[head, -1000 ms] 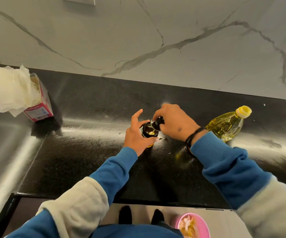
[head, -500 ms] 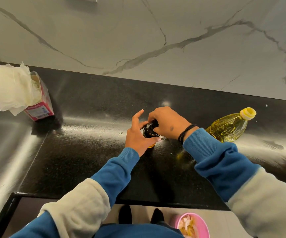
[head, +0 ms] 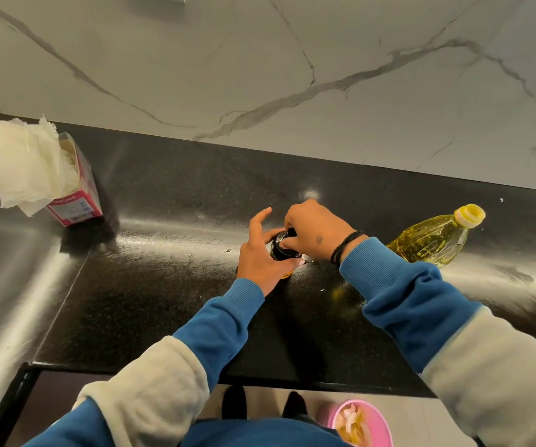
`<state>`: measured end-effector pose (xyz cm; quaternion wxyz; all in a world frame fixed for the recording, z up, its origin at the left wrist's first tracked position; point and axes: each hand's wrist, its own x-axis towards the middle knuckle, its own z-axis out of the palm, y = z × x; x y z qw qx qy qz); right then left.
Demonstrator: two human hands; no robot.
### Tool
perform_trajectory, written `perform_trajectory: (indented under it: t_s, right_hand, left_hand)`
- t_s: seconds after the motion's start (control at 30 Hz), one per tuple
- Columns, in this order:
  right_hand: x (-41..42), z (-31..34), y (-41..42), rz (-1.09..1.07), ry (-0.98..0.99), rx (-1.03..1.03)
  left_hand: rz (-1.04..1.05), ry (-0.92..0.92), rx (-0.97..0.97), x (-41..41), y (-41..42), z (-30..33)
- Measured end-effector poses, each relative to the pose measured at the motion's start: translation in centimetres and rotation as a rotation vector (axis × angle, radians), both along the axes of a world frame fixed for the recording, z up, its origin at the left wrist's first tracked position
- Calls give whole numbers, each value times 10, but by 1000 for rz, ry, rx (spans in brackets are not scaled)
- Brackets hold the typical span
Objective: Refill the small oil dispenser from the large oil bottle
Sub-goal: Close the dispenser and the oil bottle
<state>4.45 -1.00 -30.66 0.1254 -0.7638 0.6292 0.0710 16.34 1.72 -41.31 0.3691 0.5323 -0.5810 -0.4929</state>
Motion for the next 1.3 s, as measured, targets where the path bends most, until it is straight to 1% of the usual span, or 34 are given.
perform_trajectory:
  t_s: [0.07,0.13,0.27,0.4,0.63,0.87,1.13,1.3]
  right_hand:
    - [0,-1,0,-15,19,-3]
    - [-3,2,0,-16,-3,22]
    - [-10,5,-4,70,-15,52]
    - [-10,-3,-4,31,-12,43]
    - [-6,3,-2,-9,52,16]
    - [-16,14,-1,47,-123,34]
    - [-9,7,-3,-51,-106,18]
    - [-10,3,-1,-77,-124,-8]
  left_hand:
    - [-4,-5,-8,0,0,0]
    - [-4,-4,-10,-1,0,-1]
    - [5,3,-5,-1,-1,-3]
    - [14,-5,-6,-1,-2,-6]
    - [4,-18,-18,-1,-3,-8]
    - [-13,-18,-10,1,-3,-9]
    - [0,-40,-11,0,-3,-9]
    - [-10,-13,-11,1,-2,-6]
